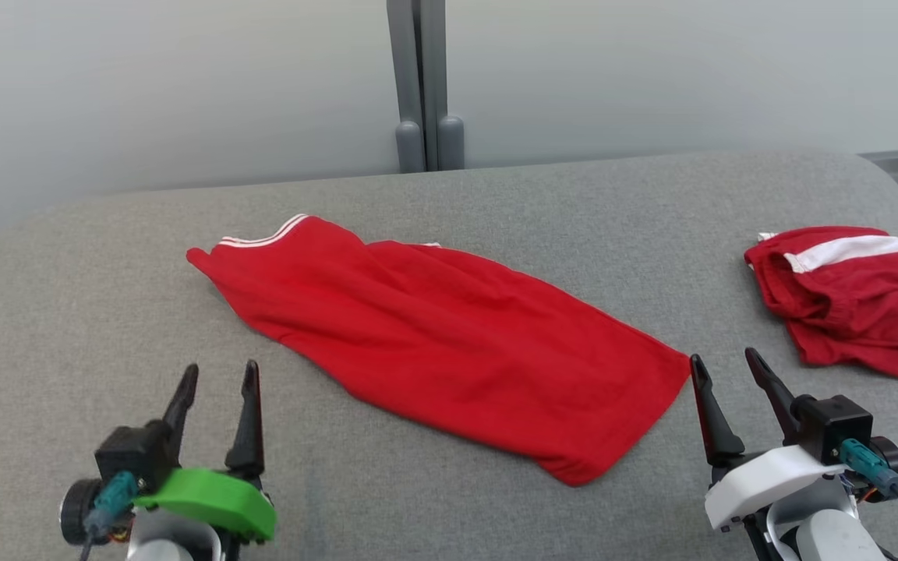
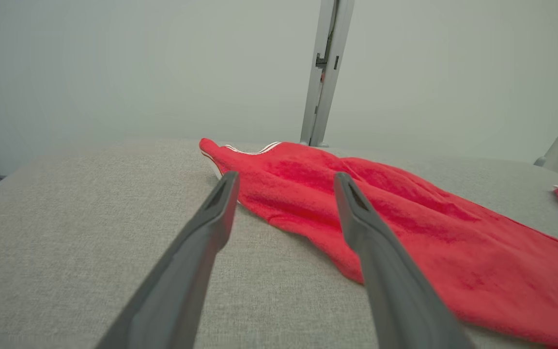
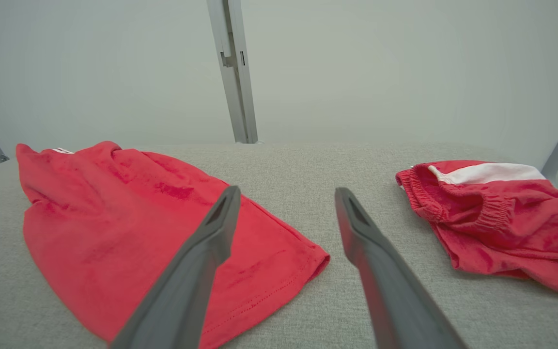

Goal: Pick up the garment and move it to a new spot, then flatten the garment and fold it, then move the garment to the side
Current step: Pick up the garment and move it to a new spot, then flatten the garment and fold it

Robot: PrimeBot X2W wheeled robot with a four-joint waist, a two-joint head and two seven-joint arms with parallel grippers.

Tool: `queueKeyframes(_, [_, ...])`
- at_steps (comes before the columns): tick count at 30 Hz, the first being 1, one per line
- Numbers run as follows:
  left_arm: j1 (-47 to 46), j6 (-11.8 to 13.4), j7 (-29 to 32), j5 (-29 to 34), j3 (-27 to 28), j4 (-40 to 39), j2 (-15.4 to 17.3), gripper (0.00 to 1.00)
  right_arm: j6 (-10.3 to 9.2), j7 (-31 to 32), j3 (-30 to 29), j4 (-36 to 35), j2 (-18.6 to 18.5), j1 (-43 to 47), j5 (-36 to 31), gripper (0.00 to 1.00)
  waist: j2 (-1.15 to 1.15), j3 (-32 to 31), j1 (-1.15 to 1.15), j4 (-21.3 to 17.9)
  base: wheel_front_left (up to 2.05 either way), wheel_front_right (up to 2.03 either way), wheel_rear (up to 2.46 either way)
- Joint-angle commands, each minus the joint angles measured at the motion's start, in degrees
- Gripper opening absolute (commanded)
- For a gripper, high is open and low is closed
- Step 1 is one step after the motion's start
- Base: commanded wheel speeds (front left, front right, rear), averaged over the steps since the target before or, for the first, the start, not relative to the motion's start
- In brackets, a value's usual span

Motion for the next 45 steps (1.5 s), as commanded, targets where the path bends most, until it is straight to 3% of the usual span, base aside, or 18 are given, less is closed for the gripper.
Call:
queueKeyframes(1, [1.9, 0.5, 0.0, 1.2, 0.4, -0.8, -0.3, 1.00, -0.09, -0.3, -0.1, 0.0, -0.2, 0.9, 0.3, 1.00, 0.00, -1.0, 0.00, 0.6, 0.00, 0.00, 0.00])
queueKeyframes(15, [12.0, -0.8, 0.0, 4.1, 4.8, -4.4, -6.5, 1.00, -0.09, -0.3, 0.4, 0.5, -0.2, 4.8, 2.7, 1.00, 0.00, -2.0, 0.00, 0.6, 0.00, 0.00, 0.00])
queueKeyframes(45, [12.7, -3.2, 0.0, 7.0, 7.0, -4.0, -8.7, 1.00, -0.09, -0.3, 1.1, 1.0, -0.2, 4.9, 2.8, 1.00, 0.00, -2.0, 0.00, 0.6, 0.00, 0.00, 0.00])
